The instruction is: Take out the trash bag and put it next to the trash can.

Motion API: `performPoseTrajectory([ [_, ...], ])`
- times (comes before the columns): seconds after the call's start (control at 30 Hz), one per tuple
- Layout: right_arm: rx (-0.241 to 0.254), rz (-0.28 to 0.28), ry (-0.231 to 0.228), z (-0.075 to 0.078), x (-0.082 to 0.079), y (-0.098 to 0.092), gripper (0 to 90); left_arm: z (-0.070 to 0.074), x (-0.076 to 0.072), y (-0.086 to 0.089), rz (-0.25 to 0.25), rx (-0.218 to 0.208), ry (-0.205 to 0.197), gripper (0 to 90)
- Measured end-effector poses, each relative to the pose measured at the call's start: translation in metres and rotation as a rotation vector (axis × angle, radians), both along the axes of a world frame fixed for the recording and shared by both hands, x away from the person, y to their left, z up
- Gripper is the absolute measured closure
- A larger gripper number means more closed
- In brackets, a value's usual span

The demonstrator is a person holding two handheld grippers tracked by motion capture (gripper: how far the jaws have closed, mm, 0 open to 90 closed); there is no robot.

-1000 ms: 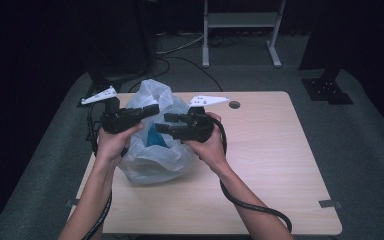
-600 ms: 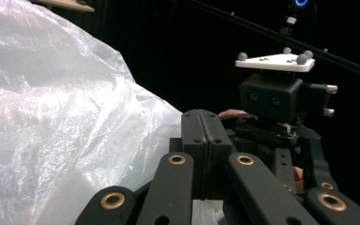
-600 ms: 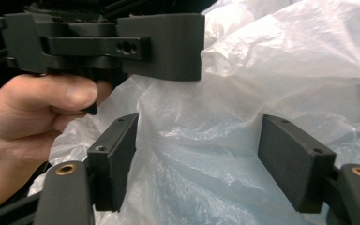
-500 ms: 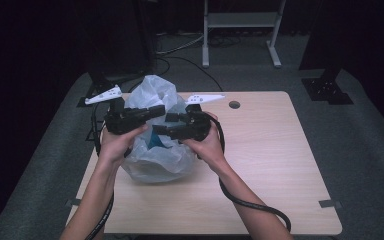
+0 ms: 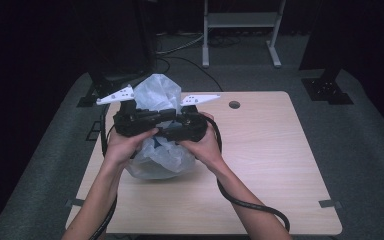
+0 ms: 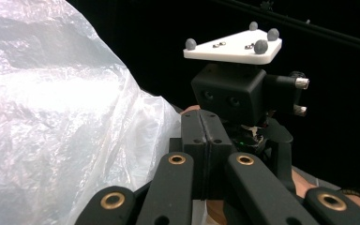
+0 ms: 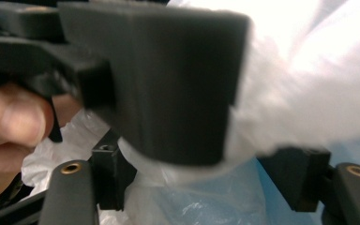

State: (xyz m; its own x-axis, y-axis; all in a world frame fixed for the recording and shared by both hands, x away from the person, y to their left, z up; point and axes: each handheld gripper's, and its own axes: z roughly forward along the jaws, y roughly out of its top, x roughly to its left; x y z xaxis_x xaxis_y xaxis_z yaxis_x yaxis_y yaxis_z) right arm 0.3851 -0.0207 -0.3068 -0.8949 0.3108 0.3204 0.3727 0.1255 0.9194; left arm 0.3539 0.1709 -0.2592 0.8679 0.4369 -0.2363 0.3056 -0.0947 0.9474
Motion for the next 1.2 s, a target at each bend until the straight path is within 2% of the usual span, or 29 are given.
performPoseTrajectory([
  [0.13,0.004,-0.016,-0.014,0.001,-0.002,0.0,48.1,0.0,-0.001,-0.002,-0.004,-0.007,-0.001,90.0],
  [0.33,0.006,-0.047,-0.011,0.001,-0.004,-0.002,80.4,-0.003,0.001,0.001,0.003,-0.029,0.006,89.9],
  [0.4,-0.017,-0.049,0.006,0.002,-0.003,-0.001,87.4,-0.005,0.001,0.004,0.0,-0.043,0.015,84.0],
  [0.53,-0.004,-0.037,0.075,-0.001,0.003,-0.006,88.8,-0.009,-0.001,0.014,0.023,-0.048,0.022,68.2],
  [0.7,0.05,-0.034,0.209,-0.008,0.016,-0.018,89.0,-0.012,-0.007,0.031,0.071,-0.062,0.006,56.4],
  [0.83,0.107,-0.041,0.281,-0.013,0.025,-0.031,89.1,-0.015,-0.014,0.044,0.118,-0.028,-0.019,44.0],
  [0.93,0.133,-0.048,0.313,-0.014,0.029,-0.037,89.1,-0.02,-0.02,0.055,0.166,-0.027,-0.035,37.8],
  [1.0,0.144,-0.046,0.324,-0.014,0.03,-0.039,89.2,-0.021,-0.022,0.059,0.177,-0.026,-0.038,34.0],
  [1.03,0.164,-0.048,0.34,-0.013,0.033,-0.043,89.2,-0.025,-0.026,0.065,0.194,-0.042,-0.033,31.9],
  [1.13,0.184,-0.051,0.349,-0.009,0.035,-0.046,89.2,-0.029,-0.03,0.07,0.218,-0.035,-0.034,28.1],
  [1.2,0.189,-0.051,0.344,-0.006,0.035,-0.048,89.2,-0.034,-0.036,0.076,0.255,-0.023,-0.047,25.6],
])
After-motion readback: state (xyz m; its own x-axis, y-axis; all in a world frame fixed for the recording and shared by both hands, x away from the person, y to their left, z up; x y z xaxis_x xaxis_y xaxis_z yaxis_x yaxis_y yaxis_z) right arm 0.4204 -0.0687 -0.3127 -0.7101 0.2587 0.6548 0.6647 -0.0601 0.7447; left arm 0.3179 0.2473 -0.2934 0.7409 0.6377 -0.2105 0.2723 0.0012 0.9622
